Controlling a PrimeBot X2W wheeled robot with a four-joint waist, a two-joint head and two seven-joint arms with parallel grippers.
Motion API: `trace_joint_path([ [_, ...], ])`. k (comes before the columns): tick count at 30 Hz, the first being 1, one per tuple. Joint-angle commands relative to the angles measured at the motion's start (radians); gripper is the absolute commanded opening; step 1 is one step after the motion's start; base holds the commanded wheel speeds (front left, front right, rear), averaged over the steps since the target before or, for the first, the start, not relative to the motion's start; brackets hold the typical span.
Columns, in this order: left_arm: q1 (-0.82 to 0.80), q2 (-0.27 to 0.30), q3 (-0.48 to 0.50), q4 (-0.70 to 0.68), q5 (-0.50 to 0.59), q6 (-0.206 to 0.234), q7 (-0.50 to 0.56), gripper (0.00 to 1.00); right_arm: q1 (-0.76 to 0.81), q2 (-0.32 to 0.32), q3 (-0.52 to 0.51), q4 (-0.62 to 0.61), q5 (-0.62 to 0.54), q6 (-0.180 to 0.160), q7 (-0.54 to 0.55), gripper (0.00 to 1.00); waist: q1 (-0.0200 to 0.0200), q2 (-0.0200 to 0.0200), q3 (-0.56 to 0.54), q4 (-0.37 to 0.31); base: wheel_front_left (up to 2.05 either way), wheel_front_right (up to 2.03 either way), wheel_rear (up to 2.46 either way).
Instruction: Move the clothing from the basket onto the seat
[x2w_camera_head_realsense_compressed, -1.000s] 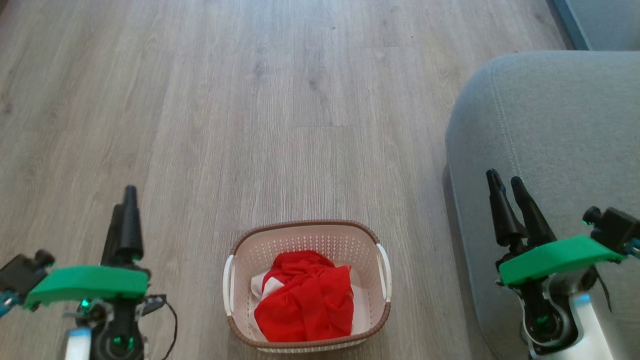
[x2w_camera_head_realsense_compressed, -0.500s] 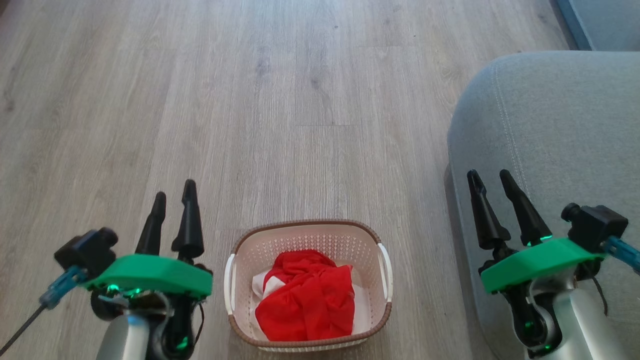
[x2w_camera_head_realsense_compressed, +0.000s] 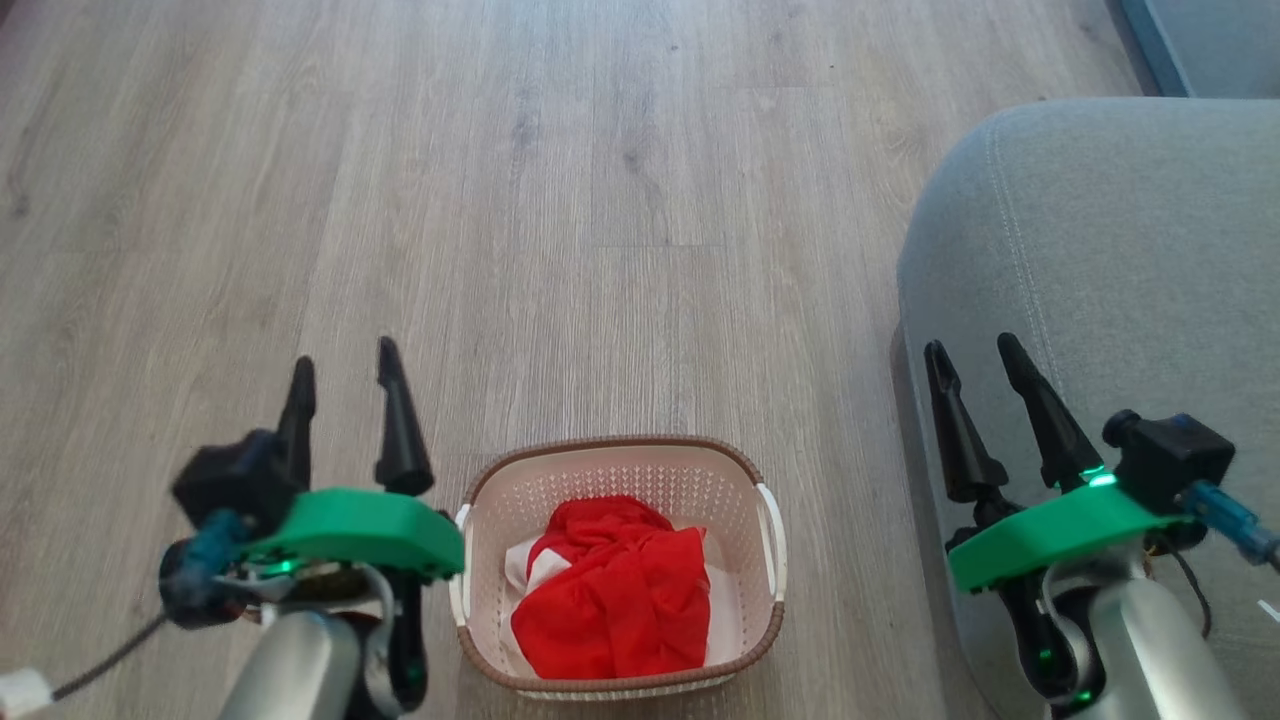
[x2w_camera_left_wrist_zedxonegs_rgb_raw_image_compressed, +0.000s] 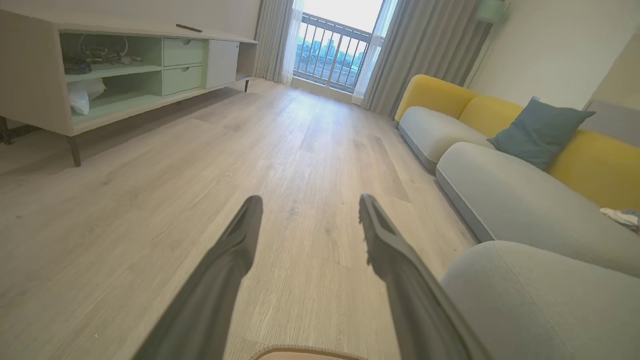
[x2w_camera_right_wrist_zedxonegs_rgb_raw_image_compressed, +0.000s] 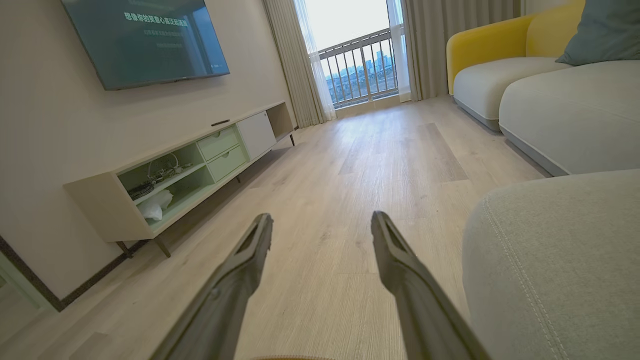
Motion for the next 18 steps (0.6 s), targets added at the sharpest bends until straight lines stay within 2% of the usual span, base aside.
trace_joint_path([
  [1, -0.061, 0.033, -0.019, -0.039, 0.044, 0.037, -0.019, 1.00, -0.054, -0.003, 0.022, -0.029, -0.043, 0.000, -0.018, 1.00, 0.0000, 0.0000, 0.001, 0.000, 0.00, 0.00, 0.00],
  [6, -0.072, 0.058, -0.107, -0.006, 0.069, 0.070, -0.034, 1.00, -0.053, 0.005, 0.015, -0.010, -0.094, 0.000, -0.033, 1.00, 0.0000, 0.0000, 0.005, 0.002, 0.00, 0.00, 0.00],
  [18, -0.063, 0.041, -0.131, 0.050, 0.164, 0.032, -0.066, 1.00, -0.058, 0.025, 0.003, 0.074, -0.215, 0.000, -0.065, 1.00, 0.0000, 0.0000, 0.012, 0.006, 0.00, 0.00, 0.00],
])
